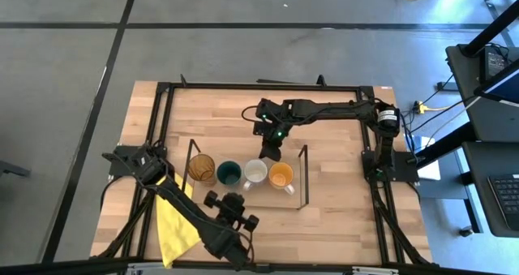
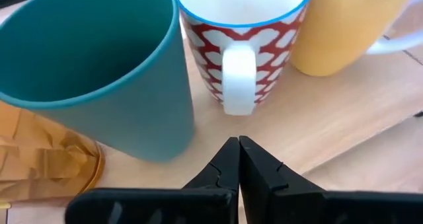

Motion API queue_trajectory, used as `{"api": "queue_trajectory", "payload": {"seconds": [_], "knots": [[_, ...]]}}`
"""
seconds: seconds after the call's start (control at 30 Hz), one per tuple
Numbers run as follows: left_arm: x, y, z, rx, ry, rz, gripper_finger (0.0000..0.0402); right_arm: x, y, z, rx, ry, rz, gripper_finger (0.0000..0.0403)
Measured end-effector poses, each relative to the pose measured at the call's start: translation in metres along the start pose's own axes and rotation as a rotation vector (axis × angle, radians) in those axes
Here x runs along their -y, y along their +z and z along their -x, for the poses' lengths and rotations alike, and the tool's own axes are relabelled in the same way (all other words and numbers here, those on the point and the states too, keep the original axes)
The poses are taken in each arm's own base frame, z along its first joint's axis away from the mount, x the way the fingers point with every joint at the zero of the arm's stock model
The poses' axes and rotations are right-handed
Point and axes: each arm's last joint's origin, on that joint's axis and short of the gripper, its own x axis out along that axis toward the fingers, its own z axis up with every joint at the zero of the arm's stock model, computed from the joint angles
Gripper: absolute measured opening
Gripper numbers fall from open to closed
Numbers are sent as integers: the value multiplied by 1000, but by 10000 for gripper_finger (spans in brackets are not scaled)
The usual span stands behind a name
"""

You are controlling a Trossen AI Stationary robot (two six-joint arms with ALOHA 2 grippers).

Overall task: Stack small to large cups/mugs on shelf
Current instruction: Adjust the red mug on the shelf

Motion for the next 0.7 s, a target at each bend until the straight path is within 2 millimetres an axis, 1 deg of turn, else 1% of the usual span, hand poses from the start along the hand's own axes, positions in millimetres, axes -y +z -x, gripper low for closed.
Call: {"api": "queue_trajectory", "payload": {"seconds": [0.3,0.43,0.7], "knots": [[-1,5,-22,-12,70,-2,0,-1,-1,-1,-6,7,7,3],[-2,5,-26,-19,87,-7,0,-1,-1,-1,-10,6,7,3],[-2,5,-27,-19,89,-9,0,-1,-1,-1,-10,6,32,3]]}}
